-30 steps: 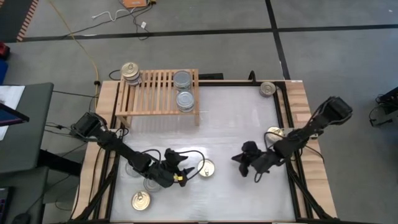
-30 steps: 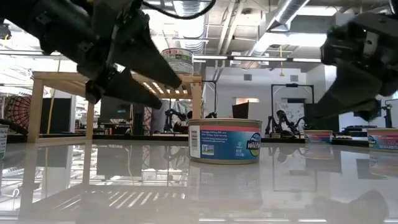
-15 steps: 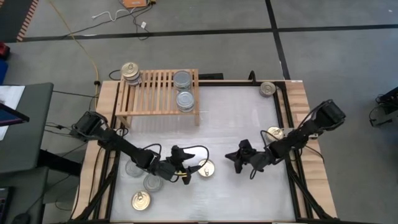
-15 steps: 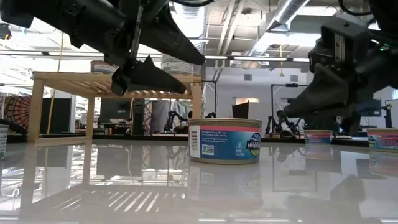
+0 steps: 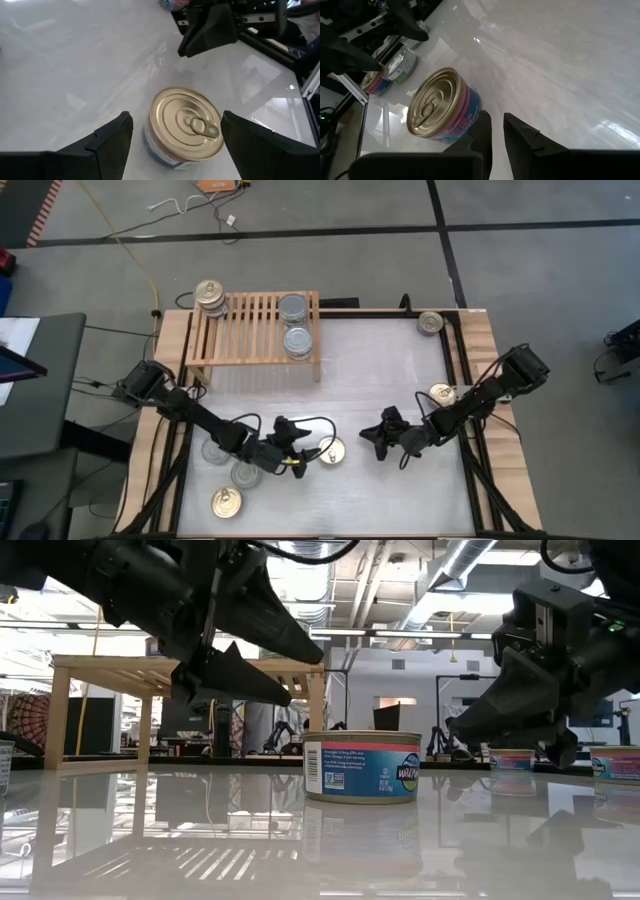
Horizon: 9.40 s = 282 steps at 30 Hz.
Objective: Stack canned seafood by type on shelf
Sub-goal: Put the blue tuna can on the shelf
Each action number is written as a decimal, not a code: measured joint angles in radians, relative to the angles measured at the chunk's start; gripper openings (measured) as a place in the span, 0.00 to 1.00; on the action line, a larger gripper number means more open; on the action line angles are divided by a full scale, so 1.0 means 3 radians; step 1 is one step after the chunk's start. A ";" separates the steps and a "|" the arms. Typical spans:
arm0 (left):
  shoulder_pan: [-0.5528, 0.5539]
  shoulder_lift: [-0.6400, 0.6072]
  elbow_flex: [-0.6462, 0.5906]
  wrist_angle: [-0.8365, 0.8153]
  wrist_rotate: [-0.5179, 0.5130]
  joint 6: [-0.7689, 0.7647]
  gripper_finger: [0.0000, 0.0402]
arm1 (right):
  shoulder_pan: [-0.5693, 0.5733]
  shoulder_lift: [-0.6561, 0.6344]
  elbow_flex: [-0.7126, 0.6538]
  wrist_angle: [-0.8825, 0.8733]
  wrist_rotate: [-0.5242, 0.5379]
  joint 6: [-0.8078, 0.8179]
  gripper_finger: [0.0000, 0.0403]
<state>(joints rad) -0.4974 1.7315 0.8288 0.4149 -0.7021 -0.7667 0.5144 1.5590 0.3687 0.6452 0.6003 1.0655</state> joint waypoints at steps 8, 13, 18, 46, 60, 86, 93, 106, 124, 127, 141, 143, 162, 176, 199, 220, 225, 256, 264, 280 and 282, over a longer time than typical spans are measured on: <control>0.0101 -0.0479 0.0000 -0.0035 -0.0004 0.0524 0.72 | 0.0000 -0.0003 0.0000 -0.0003 -0.0005 0.0001 0.19; 0.0095 -0.0650 0.0001 -0.0195 -0.0003 0.0629 0.72 | 0.0002 -0.0003 0.0000 -0.0002 -0.0009 0.0002 0.19; 0.0044 -0.0495 0.0001 -0.0396 -0.0004 0.0329 0.72 | 0.0010 -0.0003 0.0027 -0.0014 -0.0080 0.0018 0.19; 0.0039 -0.0203 0.0001 -0.0470 0.0055 0.0033 0.72 | -0.0264 0.0005 0.0169 -0.0245 -0.0071 -0.0088 0.43; 0.0039 -0.0203 0.0001 -0.0628 0.0055 -0.0243 0.72 | -0.0029 0.0005 0.0200 -0.0244 -0.0134 0.0243 0.67; -0.0081 0.0113 0.0001 -0.0376 -0.0005 -0.1172 0.72 | -0.0153 0.0742 0.1198 -0.1087 -0.0207 0.0236 0.66; -0.0057 0.0240 0.0001 -0.0270 0.0100 -0.1387 0.72 | -0.0154 0.0761 0.1199 -0.1031 -0.0253 0.0207 0.63; 0.0038 0.0240 0.0001 -0.0289 0.0446 -0.2259 0.72 | -0.0153 0.0754 0.1208 -0.1026 -0.0253 0.0145 0.27; 0.0158 0.0240 0.0001 -0.0138 0.0689 -0.2707 0.72 | -0.0176 0.0752 0.1205 -0.1071 -0.0148 0.0022 0.06; 0.0158 0.0240 0.0001 0.0034 0.0672 -0.2636 0.72 | -0.0178 0.0752 0.1205 -0.1072 -0.0148 0.0022 0.07; 0.0237 0.0607 0.0314 0.0175 0.0904 -0.2578 0.72 | -0.0142 0.0754 0.1207 -0.1278 -0.0025 0.0194 0.06; 0.0237 0.0607 0.0314 0.0173 0.0905 -0.2636 0.72 | -0.0108 0.0754 0.1206 -0.1250 0.0044 0.0200 0.06; 0.0252 0.0616 0.0314 0.0448 0.1206 -0.3143 0.72 | 0.0059 0.0766 0.1220 -0.1189 0.0497 0.0054 0.05; 0.0172 0.0616 0.0401 0.0135 0.1011 -0.3356 0.72 | 0.0154 0.0762 0.1319 -0.1660 0.0796 0.0382 0.05; 0.0176 0.0615 0.0402 0.0221 0.0581 -0.1259 0.72 | 0.0350 0.0764 0.2046 -0.3014 0.1134 -0.0003 0.05; 0.0153 0.0615 0.0402 0.0046 0.0736 -0.2083 0.72 | 0.0445 0.1345 0.2202 -0.4034 0.1473 0.2685 0.05; 0.0097 0.0615 0.0402 0.0003 0.0755 -0.2219 0.72 | 0.0444 0.1598 0.2394 -0.3873 0.1771 0.2854 0.05; 0.0001 0.1107 0.0703 0.0158 0.0852 0.0285 0.72 | 0.0279 0.1606 0.2722 -0.4125 0.0957 0.2086 0.05; 0.0003 0.1102 0.0711 0.0048 0.0841 0.0311 0.72 | 0.0287 0.1621 0.2712 -0.4180 0.0786 0.2001 0.06; 0.0003 0.1102 0.0708 0.0029 0.0826 0.0342 0.72 | 0.0397 0.0820 0.2819 -0.4914 0.0872 0.1233 0.38; 0.0003 0.1102 0.0707 0.0083 0.0822 0.0303 0.72 | 0.0467 0.0721 0.2819 -0.5189 0.0789 0.1315 0.44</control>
<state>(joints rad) -0.4965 2.0622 1.0407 0.4396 -0.4556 -0.6758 0.6545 1.7755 1.2144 -0.9116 0.8371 1.4601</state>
